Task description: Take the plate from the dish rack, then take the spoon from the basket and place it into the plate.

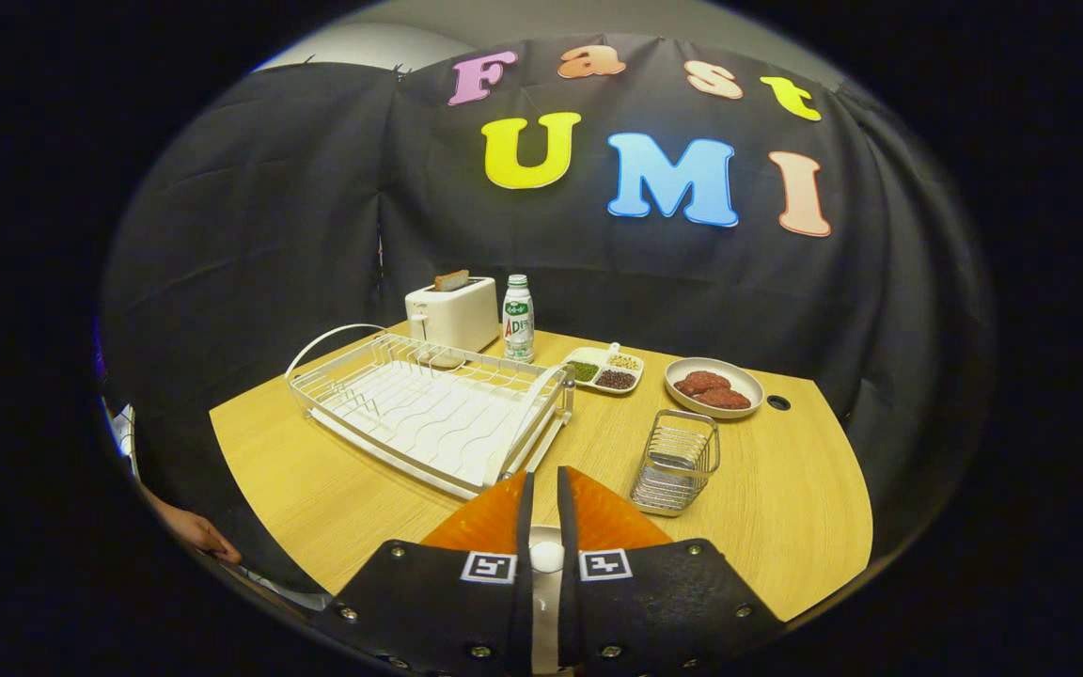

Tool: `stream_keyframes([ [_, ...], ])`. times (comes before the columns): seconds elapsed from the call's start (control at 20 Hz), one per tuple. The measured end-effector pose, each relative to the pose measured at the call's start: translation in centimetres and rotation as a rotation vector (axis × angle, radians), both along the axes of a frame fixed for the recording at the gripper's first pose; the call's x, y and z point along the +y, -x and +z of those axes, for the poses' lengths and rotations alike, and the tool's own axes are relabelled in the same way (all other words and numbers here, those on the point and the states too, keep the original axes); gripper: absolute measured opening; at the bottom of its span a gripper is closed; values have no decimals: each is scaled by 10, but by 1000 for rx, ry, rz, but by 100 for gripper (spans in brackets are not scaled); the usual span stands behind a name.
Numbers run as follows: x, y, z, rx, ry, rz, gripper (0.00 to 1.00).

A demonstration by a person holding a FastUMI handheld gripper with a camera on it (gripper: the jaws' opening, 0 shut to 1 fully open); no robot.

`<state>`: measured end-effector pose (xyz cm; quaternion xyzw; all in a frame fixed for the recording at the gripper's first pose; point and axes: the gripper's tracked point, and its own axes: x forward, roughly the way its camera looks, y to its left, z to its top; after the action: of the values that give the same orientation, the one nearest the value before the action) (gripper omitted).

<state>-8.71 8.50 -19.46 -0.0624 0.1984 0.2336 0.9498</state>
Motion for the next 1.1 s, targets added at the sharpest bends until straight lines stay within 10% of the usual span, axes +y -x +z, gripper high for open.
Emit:
stream_keyframes([
  [0.55,7,-17,-1,-12,1,18,30],
  [1.0,-110,-32,105,-241,-109,-298,31],
  [1.1,-137,-36,146,-367,-159,-360,74],
])
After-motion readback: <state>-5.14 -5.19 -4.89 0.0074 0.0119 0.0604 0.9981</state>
